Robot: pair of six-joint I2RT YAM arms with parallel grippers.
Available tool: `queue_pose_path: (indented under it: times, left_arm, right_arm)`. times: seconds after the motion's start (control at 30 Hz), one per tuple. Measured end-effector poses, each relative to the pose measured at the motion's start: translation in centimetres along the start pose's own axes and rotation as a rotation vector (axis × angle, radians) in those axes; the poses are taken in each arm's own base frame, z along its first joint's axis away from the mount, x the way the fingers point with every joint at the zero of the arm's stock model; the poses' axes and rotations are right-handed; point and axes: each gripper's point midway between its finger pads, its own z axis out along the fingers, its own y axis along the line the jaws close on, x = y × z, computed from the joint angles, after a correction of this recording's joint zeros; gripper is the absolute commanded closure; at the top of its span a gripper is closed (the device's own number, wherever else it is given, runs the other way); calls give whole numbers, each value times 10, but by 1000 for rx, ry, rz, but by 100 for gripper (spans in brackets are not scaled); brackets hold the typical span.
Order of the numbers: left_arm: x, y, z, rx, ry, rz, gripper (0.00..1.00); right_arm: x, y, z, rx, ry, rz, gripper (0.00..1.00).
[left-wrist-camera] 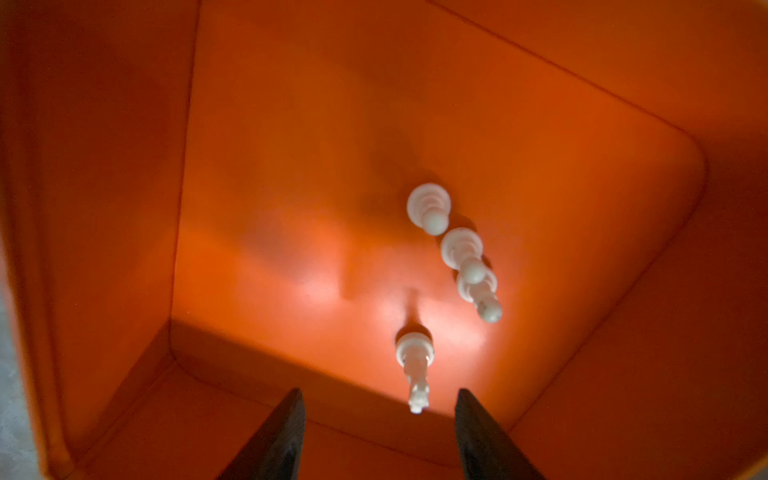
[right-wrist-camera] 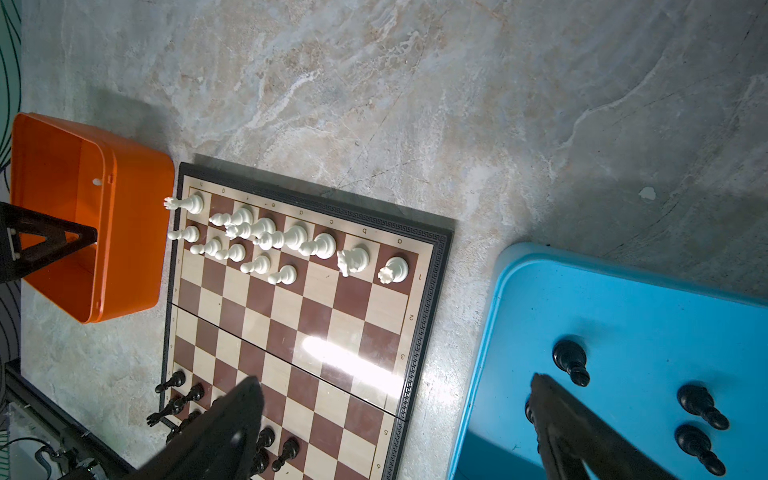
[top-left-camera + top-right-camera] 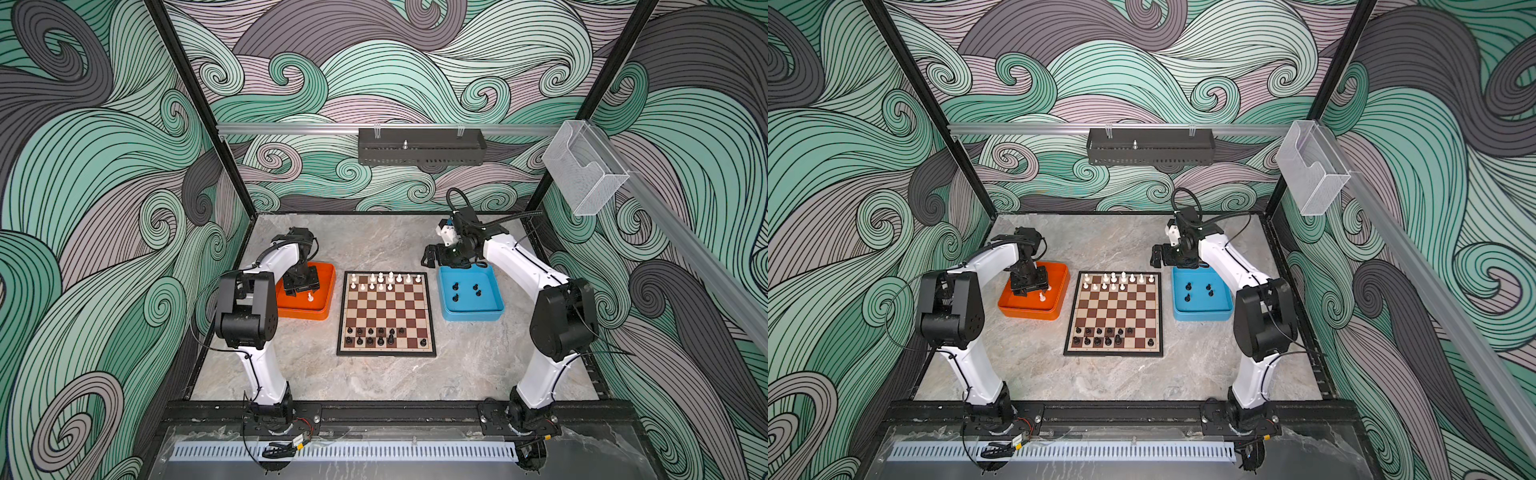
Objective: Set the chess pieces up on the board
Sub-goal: 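Lower the left gripper into the orange tray and grasp a white pawn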
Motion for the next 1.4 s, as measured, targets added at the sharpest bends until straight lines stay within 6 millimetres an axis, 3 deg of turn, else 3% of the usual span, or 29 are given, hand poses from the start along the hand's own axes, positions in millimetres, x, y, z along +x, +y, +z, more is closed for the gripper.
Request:
queue_pose_path:
  times: [0.2,0.33,0.4,0.67,1.07,1.4]
  left_arm:
    - [-1,-9,8,1,2,16,53]
    - [0,-11,12,-1,7,18,56]
    - [0,-12,13,-4,10,21,63]
    - [0,-12,18,-12,15,23,66]
    - [-1,-13,20,-21,9,36,85]
    - [-1,-13,20,-22,10,41,93]
  right_arm:
    - [0,-2,1,1,3,4,0]
    - [2,-3,2,0,8,9,0]
    - [2,-4,2,1,9,11,0]
    - [4,-6,3,0,14,15,0]
    - [4,-6,3,0,14,15,0]
    - [4,-6,3,0,14,16,0]
